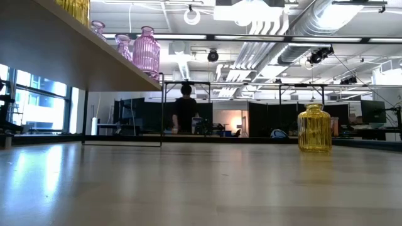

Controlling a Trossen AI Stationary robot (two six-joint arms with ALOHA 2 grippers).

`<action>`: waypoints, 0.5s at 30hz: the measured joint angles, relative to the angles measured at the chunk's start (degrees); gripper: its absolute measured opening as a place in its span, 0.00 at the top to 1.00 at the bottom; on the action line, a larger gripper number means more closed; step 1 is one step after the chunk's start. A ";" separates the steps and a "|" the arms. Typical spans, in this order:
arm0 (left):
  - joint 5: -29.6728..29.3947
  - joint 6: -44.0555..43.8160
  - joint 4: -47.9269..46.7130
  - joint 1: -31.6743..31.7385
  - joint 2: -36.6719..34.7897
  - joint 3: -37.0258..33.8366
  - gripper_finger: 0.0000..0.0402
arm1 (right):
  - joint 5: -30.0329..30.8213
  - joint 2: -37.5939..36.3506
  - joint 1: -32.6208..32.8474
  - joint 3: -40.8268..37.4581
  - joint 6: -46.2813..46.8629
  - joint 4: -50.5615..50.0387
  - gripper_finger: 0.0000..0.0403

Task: Sort vases onto shelf
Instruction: Adjust the blue flower vase on the shelf, then put the yellow flower vase on the shelf

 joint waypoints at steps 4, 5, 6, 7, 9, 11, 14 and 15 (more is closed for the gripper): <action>0.92 0.21 -0.02 0.00 -0.29 -0.01 1.00 | -1.17 5.00 -0.09 6.14 0.10 -1.57 1.00; 1.32 0.23 -0.02 0.00 -0.29 -0.01 1.00 | -1.27 6.15 -0.13 7.79 0.27 -2.54 1.00; 1.37 0.25 -0.02 0.00 -0.29 -0.01 1.00 | -1.32 7.21 -0.13 9.47 0.85 -3.82 1.00; 1.44 0.29 -0.02 0.00 -0.27 -0.01 1.00 | -1.32 8.27 -0.10 11.18 1.32 -5.31 1.00; 1.44 0.77 -0.02 0.00 -0.28 -0.01 1.00 | -1.62 10.12 -0.08 14.44 2.48 -8.47 1.00; 1.44 1.15 -0.02 0.00 -0.28 -0.01 1.00 | -2.15 11.88 -0.08 17.80 2.85 -10.58 1.00; 1.41 1.24 -0.02 0.00 -0.29 -0.01 1.00 | -3.31 12.89 -0.08 18.18 2.81 -7.37 1.00; 1.41 1.47 -0.02 0.00 -0.27 -0.01 1.00 | -3.58 13.00 -0.09 17.81 2.56 -6.03 1.00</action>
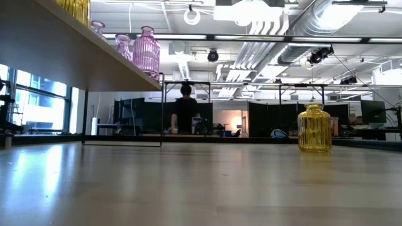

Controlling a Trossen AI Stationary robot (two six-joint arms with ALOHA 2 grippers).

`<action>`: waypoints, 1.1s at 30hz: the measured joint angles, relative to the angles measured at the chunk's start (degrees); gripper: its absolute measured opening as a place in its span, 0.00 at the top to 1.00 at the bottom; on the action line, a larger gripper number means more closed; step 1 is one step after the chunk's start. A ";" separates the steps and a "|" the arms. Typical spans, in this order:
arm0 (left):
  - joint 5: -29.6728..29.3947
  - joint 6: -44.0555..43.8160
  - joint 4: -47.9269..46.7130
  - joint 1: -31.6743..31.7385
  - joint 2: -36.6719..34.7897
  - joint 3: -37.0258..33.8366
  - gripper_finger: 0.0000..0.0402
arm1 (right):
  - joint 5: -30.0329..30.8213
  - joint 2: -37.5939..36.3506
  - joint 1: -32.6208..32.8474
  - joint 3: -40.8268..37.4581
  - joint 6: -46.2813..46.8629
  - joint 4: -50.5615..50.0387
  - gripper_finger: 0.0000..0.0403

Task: Sort vases onto shelf
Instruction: Put the yellow flower vase on the shelf

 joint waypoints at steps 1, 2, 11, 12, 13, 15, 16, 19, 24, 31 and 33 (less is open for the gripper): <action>0.00 0.18 0.00 0.00 0.02 0.00 1.00 | -0.40 0.10 -0.02 -0.25 -0.05 0.84 1.00; 0.00 0.20 0.00 0.00 0.02 0.00 1.00 | -0.73 0.23 -0.17 -0.48 -0.07 1.80 1.00; 0.00 0.16 -0.04 0.02 0.02 0.00 1.00 | -0.93 0.29 -0.17 0.97 2.92 -9.07 1.00; 0.02 0.16 -0.06 0.00 0.02 0.00 1.00 | -0.75 0.28 -0.19 1.25 3.70 -11.24 1.00; 0.10 0.17 -0.07 0.01 0.02 0.00 1.00 | -0.48 0.16 -0.29 1.22 4.58 -13.37 1.00; 0.52 0.16 -0.07 0.02 0.02 0.00 1.00 | -0.66 -0.17 -0.57 1.08 6.88 -18.27 1.00; 0.81 0.16 -0.08 0.02 0.02 0.00 1.00 | -0.87 -0.35 -0.76 1.14 7.90 -20.75 1.00; 1.16 0.16 -0.09 0.02 0.02 0.00 1.00 | -2.93 -1.64 -1.81 1.19 8.86 -26.69 1.00; 1.16 -0.32 0.10 0.02 0.14 0.00 1.00 | -9.36 -5.28 -4.72 1.18 -0.43 -32.09 1.00; 1.08 1.02 4.16 0.02 3.62 -0.04 1.00 | -14.33 -12.66 -10.21 1.23 -17.24 -42.41 1.00; 0.95 1.53 5.91 0.02 5.26 -0.04 1.00 | -14.50 -14.95 -11.76 1.23 -22.35 -45.49 1.00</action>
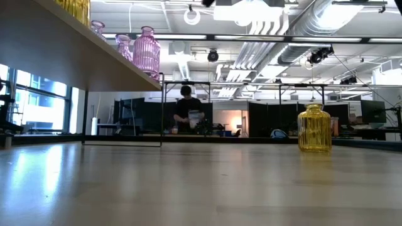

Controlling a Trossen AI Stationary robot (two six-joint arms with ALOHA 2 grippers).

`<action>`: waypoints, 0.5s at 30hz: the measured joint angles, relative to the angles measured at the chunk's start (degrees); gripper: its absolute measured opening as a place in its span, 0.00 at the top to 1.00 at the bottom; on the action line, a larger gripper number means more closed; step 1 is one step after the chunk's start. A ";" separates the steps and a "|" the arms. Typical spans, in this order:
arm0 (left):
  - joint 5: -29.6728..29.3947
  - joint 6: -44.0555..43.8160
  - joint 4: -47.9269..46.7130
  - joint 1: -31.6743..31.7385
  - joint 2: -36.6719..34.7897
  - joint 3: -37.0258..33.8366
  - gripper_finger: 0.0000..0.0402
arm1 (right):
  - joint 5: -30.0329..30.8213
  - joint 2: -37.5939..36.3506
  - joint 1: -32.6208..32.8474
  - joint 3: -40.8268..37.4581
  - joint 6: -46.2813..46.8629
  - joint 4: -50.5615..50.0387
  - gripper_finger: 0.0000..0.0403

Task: Sort vases onto shelf
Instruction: Put the yellow flower vase on the shelf

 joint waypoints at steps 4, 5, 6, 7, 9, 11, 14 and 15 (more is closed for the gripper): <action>-1.42 0.35 4.15 0.00 3.41 0.00 1.00 | -0.09 -4.11 -3.19 -0.05 -8.75 -7.27 0.99; -1.60 0.81 5.37 0.00 4.21 0.00 1.00 | -0.07 -5.16 -4.06 -0.51 -11.15 -6.96 0.98; -1.91 1.54 6.01 0.00 4.93 0.00 1.00 | -0.08 -6.76 -4.91 -1.59 -13.90 -6.36 0.97; -2.61 2.06 6.51 0.00 5.69 0.00 1.00 | -0.09 -8.41 -5.88 -2.76 -15.72 -6.61 0.95; -5.44 2.16 8.01 0.02 6.92 0.00 1.00 | -0.73 -11.76 -8.25 -5.41 -18.50 -6.59 0.91; -8.83 1.73 8.29 0.03 7.99 0.00 1.00 | -2.16 -16.08 -10.81 -11.23 -20.85 -6.59 0.84; -12.18 1.62 8.64 0.06 8.85 0.00 1.00 | -5.45 -23.71 -14.68 -22.41 -20.56 -6.53 0.74; -12.63 1.60 8.65 0.04 9.13 0.00 1.00 | -6.84 -26.57 -15.94 -26.84 -20.55 -6.56 0.70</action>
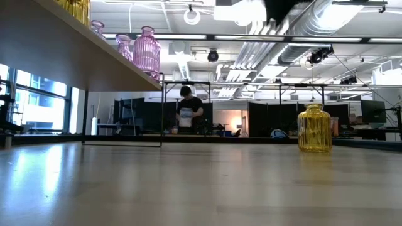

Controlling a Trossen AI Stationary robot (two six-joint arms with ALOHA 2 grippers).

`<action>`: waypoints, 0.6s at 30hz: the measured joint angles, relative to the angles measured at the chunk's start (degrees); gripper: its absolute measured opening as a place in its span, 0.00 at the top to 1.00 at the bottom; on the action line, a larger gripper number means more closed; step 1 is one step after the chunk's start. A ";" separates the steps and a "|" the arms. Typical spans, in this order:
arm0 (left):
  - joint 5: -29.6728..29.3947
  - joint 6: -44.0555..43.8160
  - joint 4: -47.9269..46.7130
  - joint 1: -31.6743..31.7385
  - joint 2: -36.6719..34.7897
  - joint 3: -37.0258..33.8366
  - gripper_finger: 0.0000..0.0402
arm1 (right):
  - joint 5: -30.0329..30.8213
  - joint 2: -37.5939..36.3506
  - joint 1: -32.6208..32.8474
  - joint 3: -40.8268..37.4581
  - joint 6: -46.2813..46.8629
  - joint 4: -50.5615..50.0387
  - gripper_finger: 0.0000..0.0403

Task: Sort vases onto shelf
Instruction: Put the yellow flower vase on the shelf

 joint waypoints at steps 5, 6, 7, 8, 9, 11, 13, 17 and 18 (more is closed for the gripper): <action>-1.97 -0.03 1.17 0.00 0.57 0.00 1.00 | -2.71 -12.61 -3.99 -20.54 -0.29 5.45 0.56; -2.72 -0.02 1.44 0.00 0.58 0.00 1.00 | -2.69 -15.04 -4.57 -23.69 -0.29 6.55 0.55; -3.60 -0.03 1.71 0.00 0.60 0.00 1.00 | -2.71 -17.31 -5.22 -26.44 -0.25 7.78 0.53; -4.37 -0.05 2.07 0.00 0.60 0.00 1.00 | -2.78 -19.42 -5.94 -29.15 -0.09 8.63 0.52; -5.19 -0.05 2.41 0.00 0.67 0.00 1.00 | -3.31 -21.27 -6.81 -31.64 0.02 9.29 0.51; -6.84 -0.10 2.57 0.00 1.06 0.02 1.00 | -5.88 -24.60 -8.98 -36.03 -0.07 10.36 0.51; -8.24 -0.97 2.52 0.00 1.37 0.02 1.00 | -8.47 -27.11 -11.14 -39.81 -0.56 10.66 0.51; -8.95 -1.44 2.51 0.02 2.60 0.02 1.00 | -10.50 -29.17 -14.73 -45.39 -2.94 14.62 0.51; -9.03 -1.44 2.53 0.02 2.91 0.02 1.00 | -10.76 -29.18 -15.49 -46.33 -3.83 15.95 0.51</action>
